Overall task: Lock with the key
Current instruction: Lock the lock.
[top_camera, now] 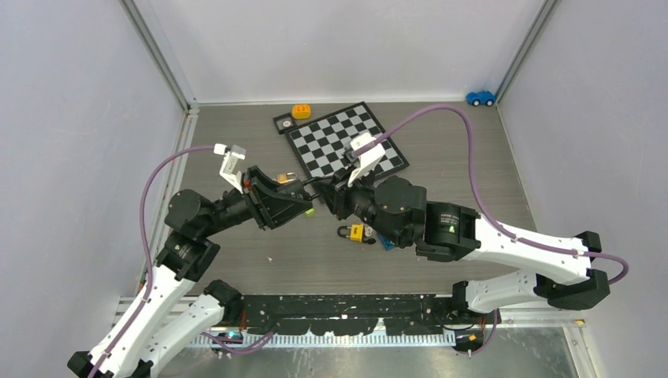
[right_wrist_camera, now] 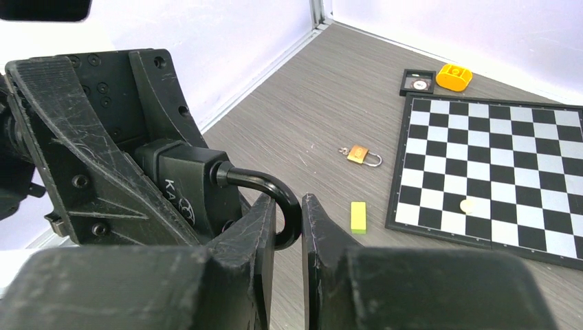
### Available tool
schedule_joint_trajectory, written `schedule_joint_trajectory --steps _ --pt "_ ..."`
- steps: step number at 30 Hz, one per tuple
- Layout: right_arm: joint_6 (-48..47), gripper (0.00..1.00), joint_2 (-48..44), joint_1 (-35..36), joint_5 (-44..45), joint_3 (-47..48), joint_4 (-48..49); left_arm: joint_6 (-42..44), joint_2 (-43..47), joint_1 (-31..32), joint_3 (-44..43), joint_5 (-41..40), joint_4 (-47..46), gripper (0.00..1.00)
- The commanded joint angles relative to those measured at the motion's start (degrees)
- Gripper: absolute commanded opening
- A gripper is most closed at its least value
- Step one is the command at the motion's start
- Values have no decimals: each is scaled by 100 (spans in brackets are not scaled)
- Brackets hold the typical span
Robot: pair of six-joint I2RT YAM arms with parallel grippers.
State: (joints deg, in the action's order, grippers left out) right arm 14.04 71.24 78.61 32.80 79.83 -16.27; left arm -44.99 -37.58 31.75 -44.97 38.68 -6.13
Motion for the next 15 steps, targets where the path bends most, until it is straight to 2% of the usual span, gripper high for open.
schedule_joint_trajectory --steps 1,9,15 --pt "929 0 1293 1180 -4617 65 1935 -281 -494 332 -60 595 -1054 0" --pt "1041 0 1532 1530 -5003 25 1891 -307 -557 339 -144 629 -1080 0" --pt "1081 0 1626 1622 -4935 -15 1935 -317 -532 340 -128 615 -1088 0"
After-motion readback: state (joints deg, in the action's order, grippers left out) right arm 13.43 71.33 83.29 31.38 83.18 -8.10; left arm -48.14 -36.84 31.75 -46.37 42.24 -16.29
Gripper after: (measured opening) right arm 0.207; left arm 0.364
